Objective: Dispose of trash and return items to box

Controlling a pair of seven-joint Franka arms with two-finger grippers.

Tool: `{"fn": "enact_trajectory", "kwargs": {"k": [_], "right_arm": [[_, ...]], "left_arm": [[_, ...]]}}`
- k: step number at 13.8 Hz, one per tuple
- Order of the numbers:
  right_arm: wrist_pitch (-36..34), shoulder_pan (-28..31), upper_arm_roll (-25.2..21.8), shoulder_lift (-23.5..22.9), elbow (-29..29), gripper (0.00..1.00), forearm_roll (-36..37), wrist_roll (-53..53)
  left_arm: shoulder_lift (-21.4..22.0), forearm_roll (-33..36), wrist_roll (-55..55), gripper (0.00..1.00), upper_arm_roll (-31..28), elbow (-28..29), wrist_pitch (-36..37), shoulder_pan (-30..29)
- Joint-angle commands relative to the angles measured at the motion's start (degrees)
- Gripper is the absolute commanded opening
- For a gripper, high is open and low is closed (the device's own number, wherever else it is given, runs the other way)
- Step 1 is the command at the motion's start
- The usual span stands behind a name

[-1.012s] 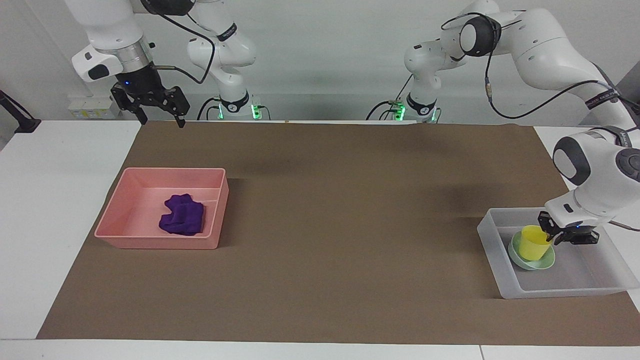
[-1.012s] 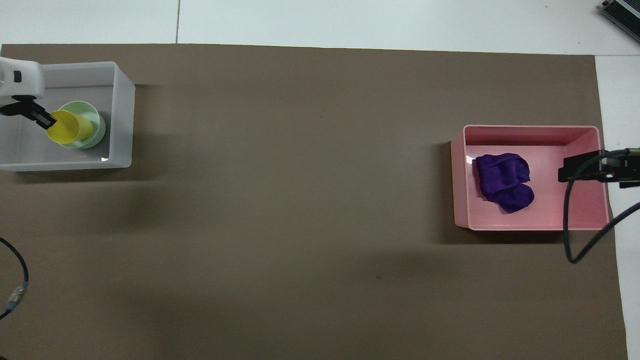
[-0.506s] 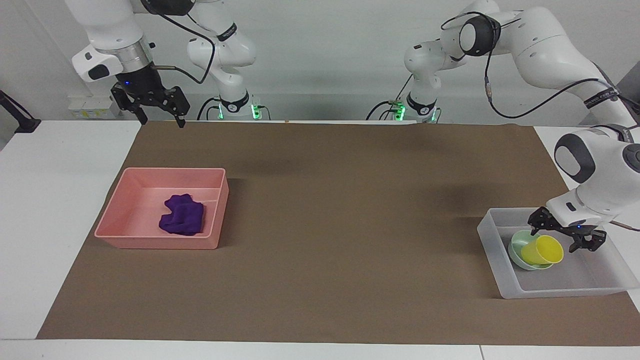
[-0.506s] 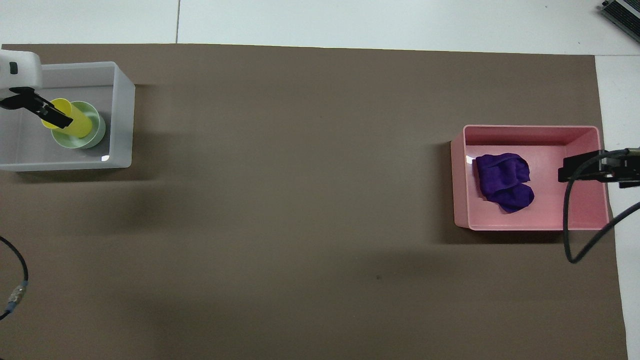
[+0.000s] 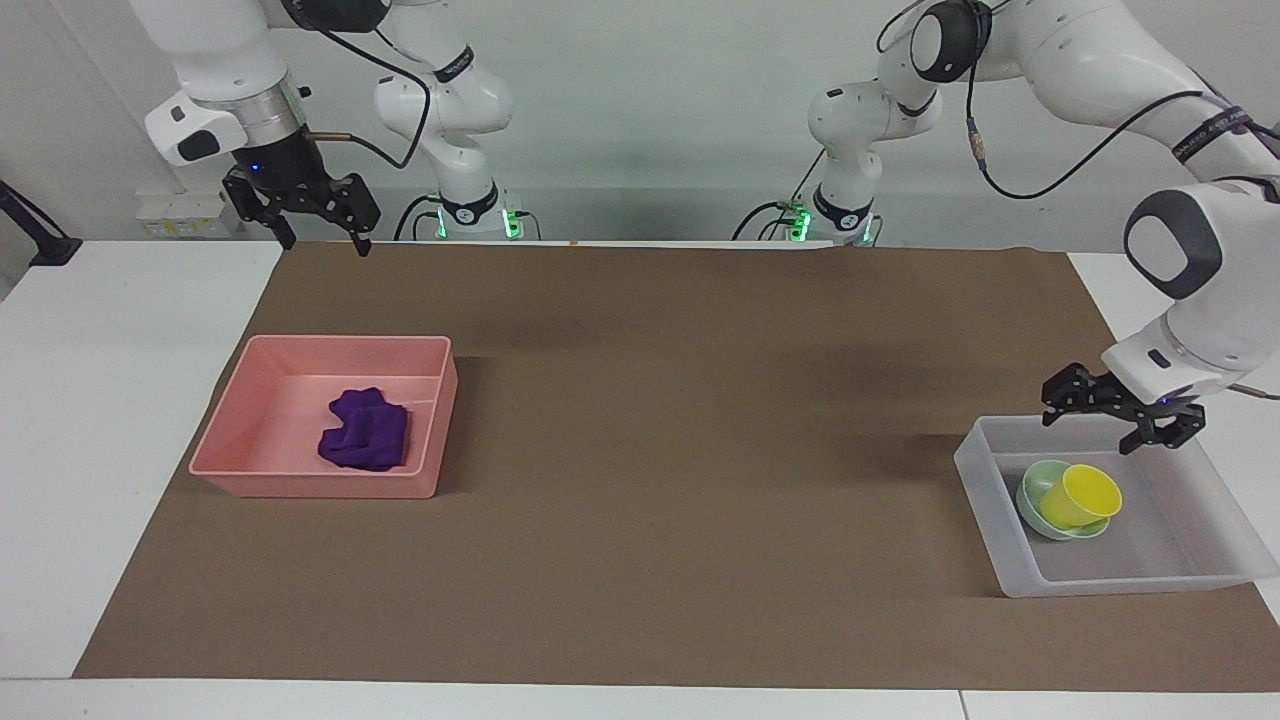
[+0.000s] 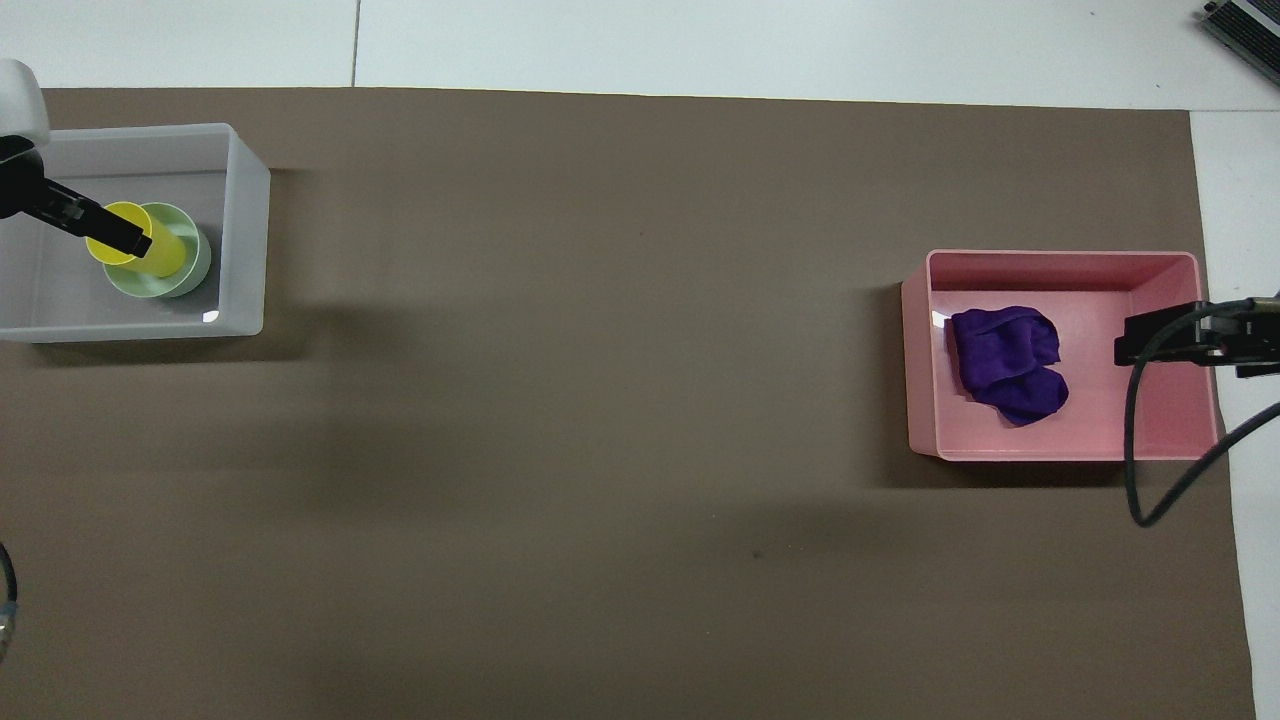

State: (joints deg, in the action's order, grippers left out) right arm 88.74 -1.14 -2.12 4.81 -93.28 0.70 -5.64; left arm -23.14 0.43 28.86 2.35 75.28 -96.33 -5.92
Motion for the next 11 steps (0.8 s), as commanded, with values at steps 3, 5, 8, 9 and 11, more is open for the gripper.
{"fn": "enact_trajectory", "kwargs": {"k": [3,5,8,9,11], "right_arm": [[-0.06,0.52,0.27,1.34,-1.64,1.00,-1.05,0.89],[-0.15,0.52,0.27,1.34,-1.64,1.00,-1.05,0.98],[-0.15,0.52,0.27,1.34,-1.64,1.00,-1.05,1.07],[-0.15,0.52,0.27,1.34,-1.64,1.00,-1.05,1.07],[-0.15,0.52,0.27,1.34,-1.64,1.00,-1.05,1.07]], "left_arm": [[8.97,-0.69,-17.21,1.00,-0.68,2.32,8.16,5.47],[14.59,-1.31,-24.69,1.00,-1.21,6.70,10.19,6.97],[26.71,-1.04,-32.62,1.00,-1.30,19.77,9.84,8.20],[29.62,-0.87,-33.68,1.00,-1.65,23.30,10.10,9.08],[31.31,-0.69,-33.78,1.00,-2.18,25.18,9.75,9.88]]}}
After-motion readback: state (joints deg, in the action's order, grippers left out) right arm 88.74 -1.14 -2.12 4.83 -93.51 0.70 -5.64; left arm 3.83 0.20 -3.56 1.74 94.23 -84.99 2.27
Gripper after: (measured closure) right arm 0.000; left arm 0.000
